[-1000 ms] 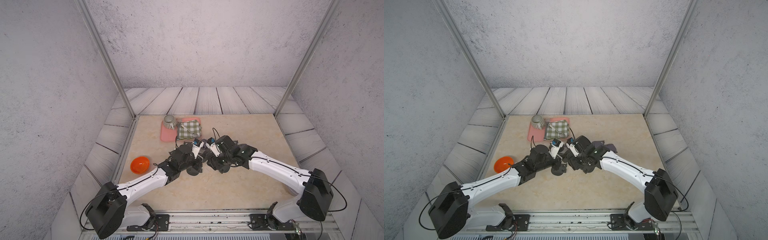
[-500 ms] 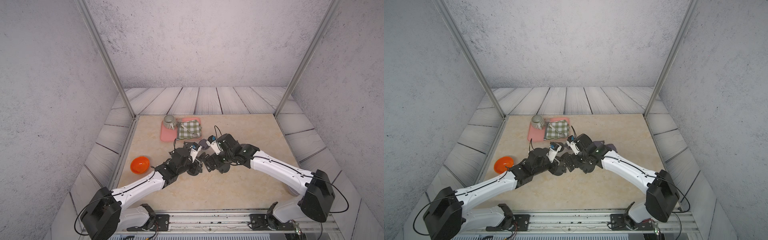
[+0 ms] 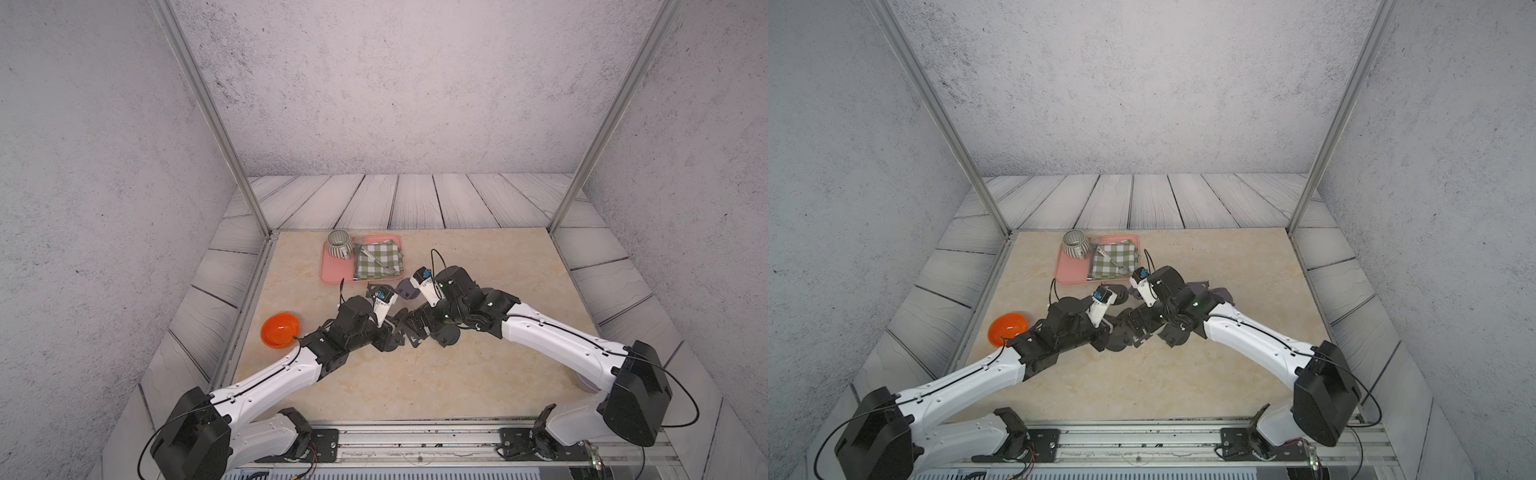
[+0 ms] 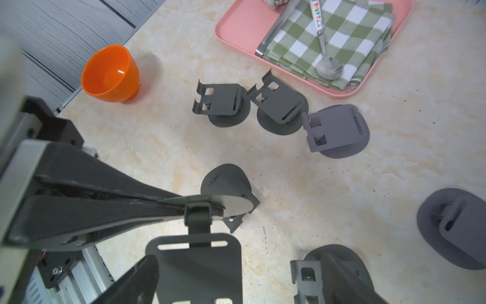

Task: Open the phone stand

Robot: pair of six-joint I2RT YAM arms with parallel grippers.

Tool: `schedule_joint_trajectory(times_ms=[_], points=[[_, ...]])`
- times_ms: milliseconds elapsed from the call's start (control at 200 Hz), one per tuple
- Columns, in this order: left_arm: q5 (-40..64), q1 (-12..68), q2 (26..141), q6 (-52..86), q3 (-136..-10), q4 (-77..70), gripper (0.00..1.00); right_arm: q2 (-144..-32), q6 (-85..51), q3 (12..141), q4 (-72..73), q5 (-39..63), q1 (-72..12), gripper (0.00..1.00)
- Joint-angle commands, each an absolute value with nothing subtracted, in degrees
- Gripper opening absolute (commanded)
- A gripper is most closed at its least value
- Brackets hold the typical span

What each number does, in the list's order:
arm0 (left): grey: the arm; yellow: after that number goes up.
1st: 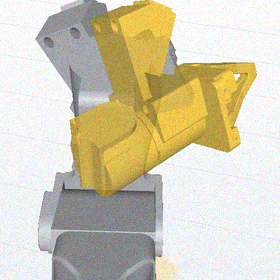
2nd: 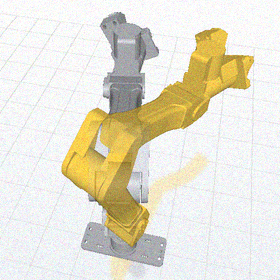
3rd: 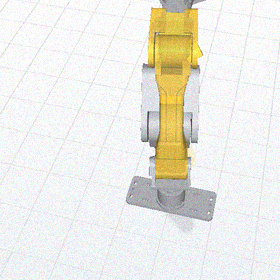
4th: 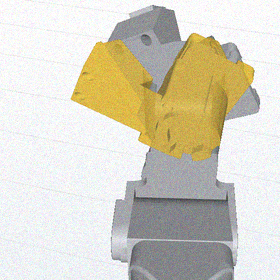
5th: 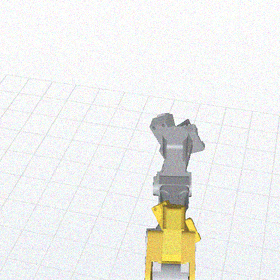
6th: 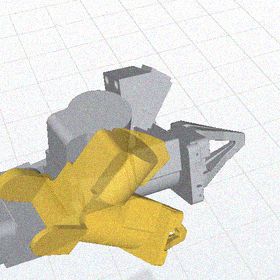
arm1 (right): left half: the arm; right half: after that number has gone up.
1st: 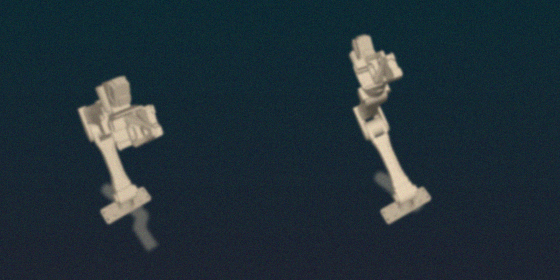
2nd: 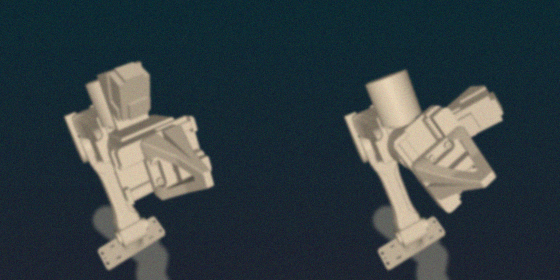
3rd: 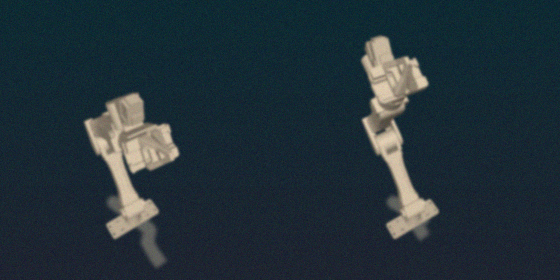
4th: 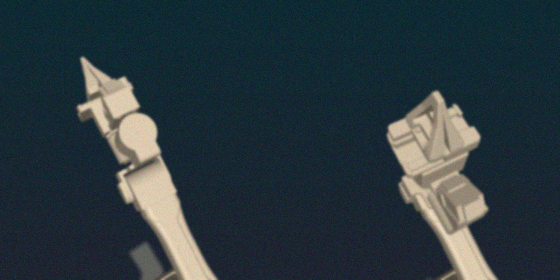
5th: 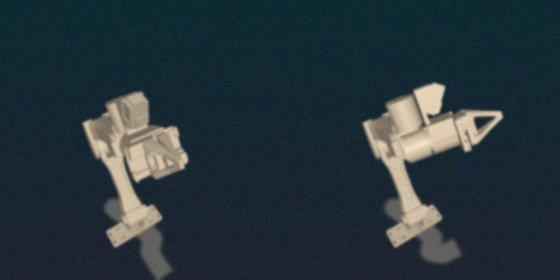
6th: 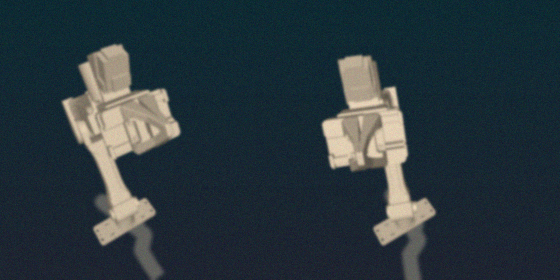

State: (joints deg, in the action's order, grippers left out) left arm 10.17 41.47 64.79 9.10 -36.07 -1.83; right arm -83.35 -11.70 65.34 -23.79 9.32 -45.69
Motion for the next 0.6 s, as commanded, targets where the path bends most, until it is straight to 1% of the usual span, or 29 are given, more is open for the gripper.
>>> schedule_joint_trajectory(times_ms=[0, 596], points=[[11.56, 41.14, 64.34, 9.45, -35.85, -2.35, 0.00, -84.20, -12.22, 65.12, -22.69, 11.59, -45.62, 0.99], [12.48, 40.01, 66.22, 9.45, -35.94, -3.14, 0.00, -86.61, -10.90, 66.36, -21.52, 15.39, -47.44, 0.99]])
